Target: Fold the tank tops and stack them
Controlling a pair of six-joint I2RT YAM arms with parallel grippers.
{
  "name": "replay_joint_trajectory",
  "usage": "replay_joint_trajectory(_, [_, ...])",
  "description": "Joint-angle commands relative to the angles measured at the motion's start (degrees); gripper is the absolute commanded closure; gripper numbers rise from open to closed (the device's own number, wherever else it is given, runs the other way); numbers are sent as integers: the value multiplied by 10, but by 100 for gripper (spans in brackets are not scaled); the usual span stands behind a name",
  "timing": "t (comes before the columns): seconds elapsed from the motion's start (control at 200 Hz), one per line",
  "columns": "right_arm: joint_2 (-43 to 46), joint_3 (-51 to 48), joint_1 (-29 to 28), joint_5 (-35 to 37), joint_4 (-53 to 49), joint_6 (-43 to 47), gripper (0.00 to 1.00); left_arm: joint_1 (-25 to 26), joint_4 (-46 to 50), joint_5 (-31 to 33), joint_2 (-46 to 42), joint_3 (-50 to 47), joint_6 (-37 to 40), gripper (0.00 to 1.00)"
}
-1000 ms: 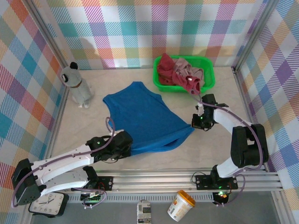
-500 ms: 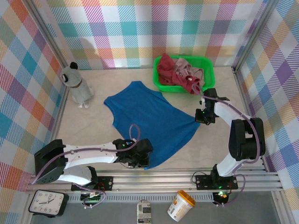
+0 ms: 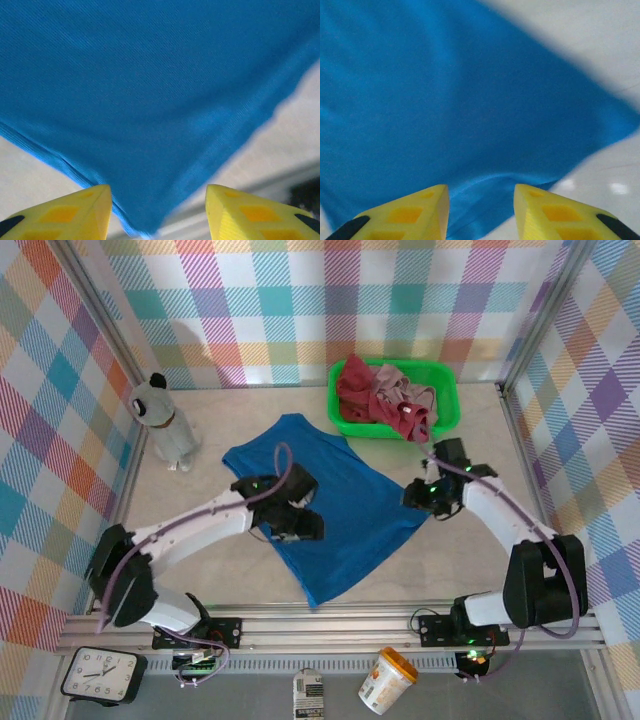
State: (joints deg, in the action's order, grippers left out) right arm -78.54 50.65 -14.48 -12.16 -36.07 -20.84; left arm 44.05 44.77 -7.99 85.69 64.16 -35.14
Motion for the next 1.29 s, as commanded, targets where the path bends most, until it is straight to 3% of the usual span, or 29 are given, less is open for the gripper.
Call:
replay_joint_trajectory(0.0, [-28,-35,-81,-78,69,-82,60,-55,-2,61,66,23,112,48])
replay_joint_trajectory(0.135, [-100,-14,-126,-41,80,-75,58,-120,-49,62,120,17,126,53])
replay_joint_trajectory(0.335, [-179,26,-116,36,51,-39,58,-118,-77,27,132,-44,95,57])
replay_joint_trajectory(0.56, [-246,94,-82,108,-13,25,58,-67,-120,-7,110,-127,11,57])
replay_joint_trajectory(0.695, [-279,141,-81,123,-44,70,59,5,-147,-30,92,-148,-70,56])
replay_joint_trajectory(0.775, [-287,167,-81,124,-50,99,59,39,-121,-21,67,-142,-101,54])
replay_joint_trajectory(0.865, [-287,191,-81,110,-55,131,58,37,-51,16,23,-117,-87,52])
replay_joint_trajectory(0.91, [-277,200,-81,104,-56,135,58,22,-19,52,12,-94,-60,50])
replay_joint_trajectory(1.07, [-208,169,-101,49,-30,106,55,-100,-18,82,59,-23,57,49])
replay_joint_trajectory(1.16, [-170,124,-131,19,-13,86,53,-170,-49,58,112,9,95,50])
replay_joint_trajectory(1.29, [-135,61,-182,3,15,57,50,-217,-43,66,169,39,134,52])
